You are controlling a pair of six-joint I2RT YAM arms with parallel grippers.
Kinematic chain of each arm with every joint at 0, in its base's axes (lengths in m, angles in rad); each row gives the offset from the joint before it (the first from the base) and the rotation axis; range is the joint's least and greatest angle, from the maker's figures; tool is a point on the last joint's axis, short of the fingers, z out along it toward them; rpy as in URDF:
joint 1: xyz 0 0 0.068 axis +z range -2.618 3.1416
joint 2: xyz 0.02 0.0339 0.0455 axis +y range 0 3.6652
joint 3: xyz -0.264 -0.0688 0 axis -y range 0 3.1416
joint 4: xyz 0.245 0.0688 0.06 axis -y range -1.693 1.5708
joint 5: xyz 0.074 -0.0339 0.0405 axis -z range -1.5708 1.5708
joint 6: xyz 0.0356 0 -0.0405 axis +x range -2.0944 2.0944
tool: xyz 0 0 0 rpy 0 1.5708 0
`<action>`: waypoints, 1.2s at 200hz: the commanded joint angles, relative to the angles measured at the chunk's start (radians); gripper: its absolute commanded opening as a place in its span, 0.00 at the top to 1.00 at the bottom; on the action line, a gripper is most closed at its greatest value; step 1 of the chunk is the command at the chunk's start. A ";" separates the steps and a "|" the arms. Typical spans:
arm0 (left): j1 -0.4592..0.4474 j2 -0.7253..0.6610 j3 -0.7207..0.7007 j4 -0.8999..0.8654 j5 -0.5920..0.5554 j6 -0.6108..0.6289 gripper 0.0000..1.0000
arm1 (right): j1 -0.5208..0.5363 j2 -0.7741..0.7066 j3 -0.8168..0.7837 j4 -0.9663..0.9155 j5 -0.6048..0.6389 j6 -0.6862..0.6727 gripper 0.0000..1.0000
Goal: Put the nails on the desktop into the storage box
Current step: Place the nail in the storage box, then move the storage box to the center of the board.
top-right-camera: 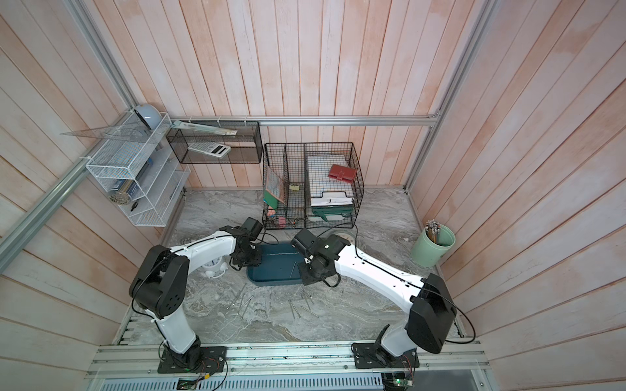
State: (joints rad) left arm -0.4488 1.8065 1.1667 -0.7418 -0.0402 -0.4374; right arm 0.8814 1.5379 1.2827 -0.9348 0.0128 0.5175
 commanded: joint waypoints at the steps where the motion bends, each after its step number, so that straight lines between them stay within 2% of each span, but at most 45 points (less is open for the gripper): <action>1: 0.017 0.008 0.016 0.013 -0.011 0.002 0.64 | -0.038 0.114 0.095 0.049 -0.070 -0.067 1.00; 16: 0.022 0.008 0.023 0.010 -0.011 0.005 0.64 | -0.062 0.218 0.199 0.003 -0.142 -0.144 1.00; 44: 0.025 0.013 0.034 0.007 -0.014 0.004 0.64 | -0.084 0.331 0.283 0.007 -0.164 -0.172 1.00; 48: 0.025 0.014 0.037 0.007 -0.015 0.004 0.64 | -0.089 0.340 0.290 0.010 -0.172 -0.173 0.94; 54: 0.027 0.016 0.040 0.006 -0.016 0.003 0.64 | -0.095 0.353 0.299 0.010 -0.176 -0.173 0.78; 60: 0.028 0.022 0.044 0.006 -0.016 0.002 0.64 | -0.099 0.360 0.304 0.010 -0.175 -0.175 0.68; 77: 0.030 0.032 0.053 0.008 -0.017 0.003 0.64 | -0.104 0.365 0.305 0.011 -0.179 -0.183 0.51; 89: 0.034 0.040 0.060 0.009 -0.017 0.002 0.64 | -0.104 0.351 0.297 0.013 -0.169 -0.184 0.44; 136: 0.081 0.080 0.088 0.020 -0.026 -0.005 0.65 | -0.108 0.174 0.194 -0.001 -0.127 -0.173 0.43; 175: 0.100 0.120 0.134 0.024 -0.037 -0.004 0.64 | -0.081 -0.055 -0.076 -0.009 -0.180 -0.142 0.48; 198: 0.110 0.145 0.158 0.019 -0.041 0.002 0.65 | -0.042 -0.167 -0.210 -0.025 -0.186 -0.117 0.55; 220: 0.116 0.155 0.163 0.025 -0.039 -0.004 0.65 | -0.014 -0.211 -0.317 0.010 -0.209 -0.092 0.61; 240: 0.121 0.164 0.165 0.032 -0.040 -0.011 0.65 | 0.031 -0.197 -0.352 0.042 -0.184 -0.093 0.62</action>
State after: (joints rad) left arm -0.3389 1.9450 1.3090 -0.7223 -0.0601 -0.4381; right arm 0.8715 1.3365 0.9607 -0.9253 -0.1715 0.4042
